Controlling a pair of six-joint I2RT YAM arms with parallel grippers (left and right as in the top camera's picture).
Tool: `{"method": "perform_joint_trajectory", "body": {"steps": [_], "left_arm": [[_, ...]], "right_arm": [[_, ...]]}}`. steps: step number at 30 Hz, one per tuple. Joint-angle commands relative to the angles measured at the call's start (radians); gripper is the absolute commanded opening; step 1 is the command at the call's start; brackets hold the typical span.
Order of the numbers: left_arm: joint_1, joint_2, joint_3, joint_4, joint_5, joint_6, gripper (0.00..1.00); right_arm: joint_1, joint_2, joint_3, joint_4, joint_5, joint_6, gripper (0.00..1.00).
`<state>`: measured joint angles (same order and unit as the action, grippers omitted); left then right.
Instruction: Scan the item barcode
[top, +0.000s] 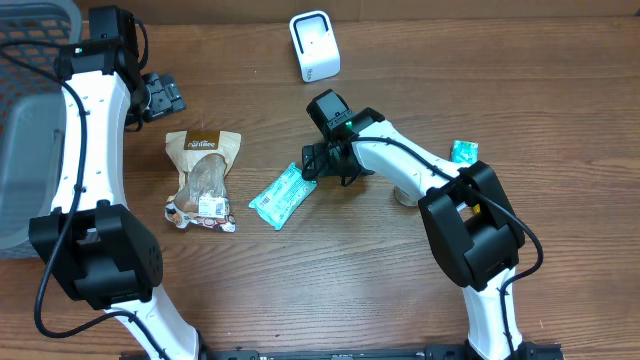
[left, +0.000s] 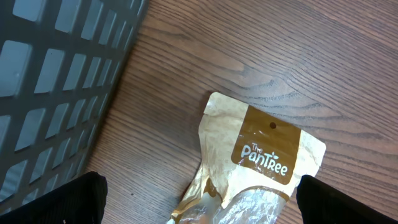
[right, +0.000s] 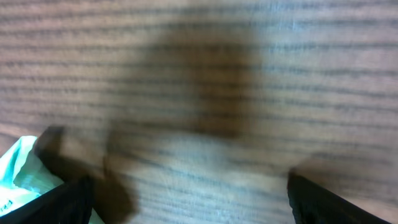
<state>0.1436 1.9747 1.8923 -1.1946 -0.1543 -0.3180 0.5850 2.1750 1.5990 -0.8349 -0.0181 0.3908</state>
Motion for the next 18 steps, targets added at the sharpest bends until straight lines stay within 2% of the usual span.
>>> {"method": "perform_joint_trajectory", "body": {"steps": [1,5,11,12,18], "left_arm": [[-0.007,-0.017,0.006,-0.002,-0.003,-0.003,1.0],[-0.007,-0.017,0.006,-0.002,-0.003,-0.003,1.0],[-0.007,-0.017,0.006,-0.002,-0.003,-0.003,1.0],[-0.007,-0.017,0.006,-0.002,-0.003,-0.003,1.0],[-0.007,-0.017,0.006,-0.002,-0.003,-0.003,0.99]], "right_arm": [[0.003,0.003,-0.008,-0.068,-0.083,0.002,0.96],[0.002,0.002,0.037,-0.169,-0.097,0.005,0.96],[0.0,0.0,0.218,-0.309,-0.097,0.005,0.97],[-0.001,0.0,0.245,-0.326,-0.097,0.005,1.0],[-0.014,0.0,0.306,-0.354,-0.118,0.005,1.0]]}}
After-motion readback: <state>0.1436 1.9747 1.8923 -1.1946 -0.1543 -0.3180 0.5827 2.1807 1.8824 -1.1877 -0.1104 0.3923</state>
